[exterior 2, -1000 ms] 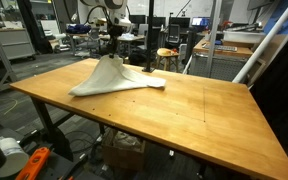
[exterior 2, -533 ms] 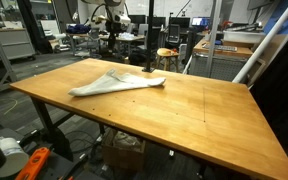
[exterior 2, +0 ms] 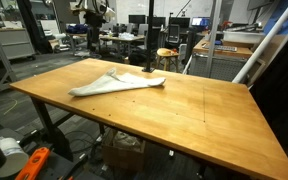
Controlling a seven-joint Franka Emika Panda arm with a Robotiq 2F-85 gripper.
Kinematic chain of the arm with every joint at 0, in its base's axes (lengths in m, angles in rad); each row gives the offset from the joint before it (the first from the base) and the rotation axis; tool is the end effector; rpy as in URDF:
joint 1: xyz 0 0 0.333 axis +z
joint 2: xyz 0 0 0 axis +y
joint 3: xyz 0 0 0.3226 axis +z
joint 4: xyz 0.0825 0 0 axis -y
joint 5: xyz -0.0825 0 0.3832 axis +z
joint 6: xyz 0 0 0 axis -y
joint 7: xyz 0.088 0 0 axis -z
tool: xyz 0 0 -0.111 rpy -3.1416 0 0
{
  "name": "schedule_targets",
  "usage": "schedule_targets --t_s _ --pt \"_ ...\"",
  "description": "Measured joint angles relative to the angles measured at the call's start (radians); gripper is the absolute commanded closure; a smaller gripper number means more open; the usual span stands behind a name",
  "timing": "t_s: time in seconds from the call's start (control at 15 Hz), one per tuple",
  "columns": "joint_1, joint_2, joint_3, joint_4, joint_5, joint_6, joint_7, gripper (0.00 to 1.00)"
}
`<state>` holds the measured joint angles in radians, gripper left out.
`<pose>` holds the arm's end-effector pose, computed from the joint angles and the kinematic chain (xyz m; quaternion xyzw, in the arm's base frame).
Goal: Fold the towel into a triangle twice
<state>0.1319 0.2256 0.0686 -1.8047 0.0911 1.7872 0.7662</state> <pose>0.5784 0.1237 0.4048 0.9477 -0.2911 -0.1306 0.0113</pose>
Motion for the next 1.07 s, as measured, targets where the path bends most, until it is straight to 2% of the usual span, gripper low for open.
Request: schedule_targets --t_s 0.33,0.67,0.87,1.07 --pt "0.004 -0.065 0.030 -0.134 0.000 -0.004 -0.241 0.00" --pt "-0.013 -0.064 0.018 -0.241 -0.001 0.046 -0.464 0.00" --pt "-0.034 -0.064 0.003 -0.303 -0.001 0.094 -0.539 0.00" --pt "-0.045 -0.064 -0.002 -0.367 0.003 0.154 -0.554 0.00"
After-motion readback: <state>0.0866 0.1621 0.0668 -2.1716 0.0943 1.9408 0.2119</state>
